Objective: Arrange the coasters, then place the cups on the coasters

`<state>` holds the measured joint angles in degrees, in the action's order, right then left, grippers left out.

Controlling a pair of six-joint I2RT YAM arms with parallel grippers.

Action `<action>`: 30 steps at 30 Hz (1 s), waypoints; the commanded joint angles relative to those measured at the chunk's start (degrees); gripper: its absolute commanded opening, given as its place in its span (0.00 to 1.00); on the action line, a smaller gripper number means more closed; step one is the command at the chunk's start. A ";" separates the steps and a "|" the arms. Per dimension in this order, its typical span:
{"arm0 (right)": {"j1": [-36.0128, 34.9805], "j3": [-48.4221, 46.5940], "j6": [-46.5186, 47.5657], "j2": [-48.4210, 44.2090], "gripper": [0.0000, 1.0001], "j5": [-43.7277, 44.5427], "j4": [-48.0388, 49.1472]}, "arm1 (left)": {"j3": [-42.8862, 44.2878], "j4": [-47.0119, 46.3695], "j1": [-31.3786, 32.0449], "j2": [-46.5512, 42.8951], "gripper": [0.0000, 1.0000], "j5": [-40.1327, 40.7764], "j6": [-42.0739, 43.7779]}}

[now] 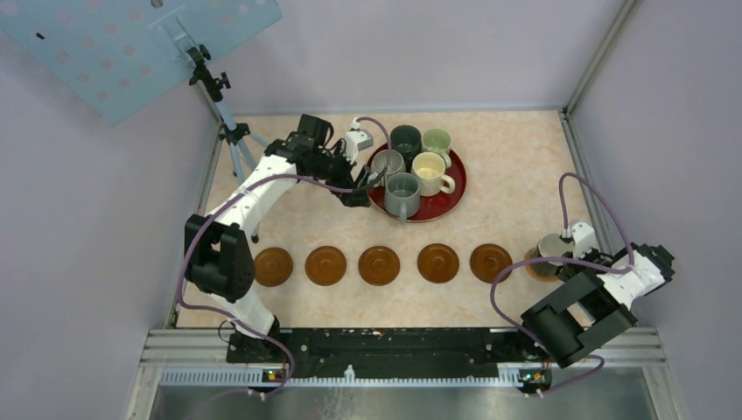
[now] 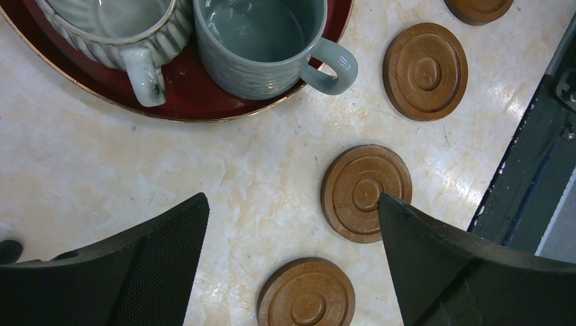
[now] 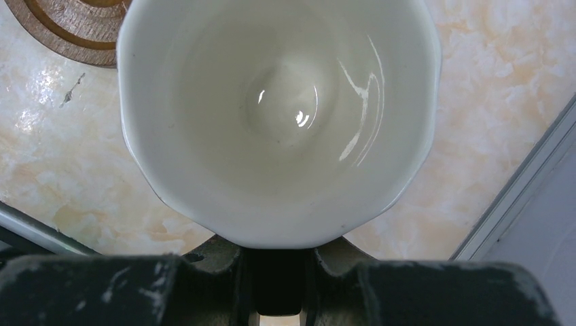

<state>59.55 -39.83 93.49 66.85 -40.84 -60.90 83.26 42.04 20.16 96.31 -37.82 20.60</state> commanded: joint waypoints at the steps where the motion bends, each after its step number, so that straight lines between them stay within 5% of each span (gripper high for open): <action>1: 0.59 -2.59 2.37 0.28 0.00 -3.23 -1.36 | 2.25 -1.39 0.39 0.31 0.99 -0.34 -1.18; 20: 1.28 -2.61 3.54 1.72 0.01 -3.47 -0.79 | 2.47 -1.62 0.84 0.60 0.99 -0.27 -1.11; 30: 1.36 -2.22 3.48 0.95 0.34 -2.23 -1.06 | 2.75 -1.61 0.91 0.97 0.99 -0.46 -1.01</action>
<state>60.27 -41.67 95.00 69.12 -40.40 -61.93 83.57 41.95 20.78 97.14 -37.67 19.62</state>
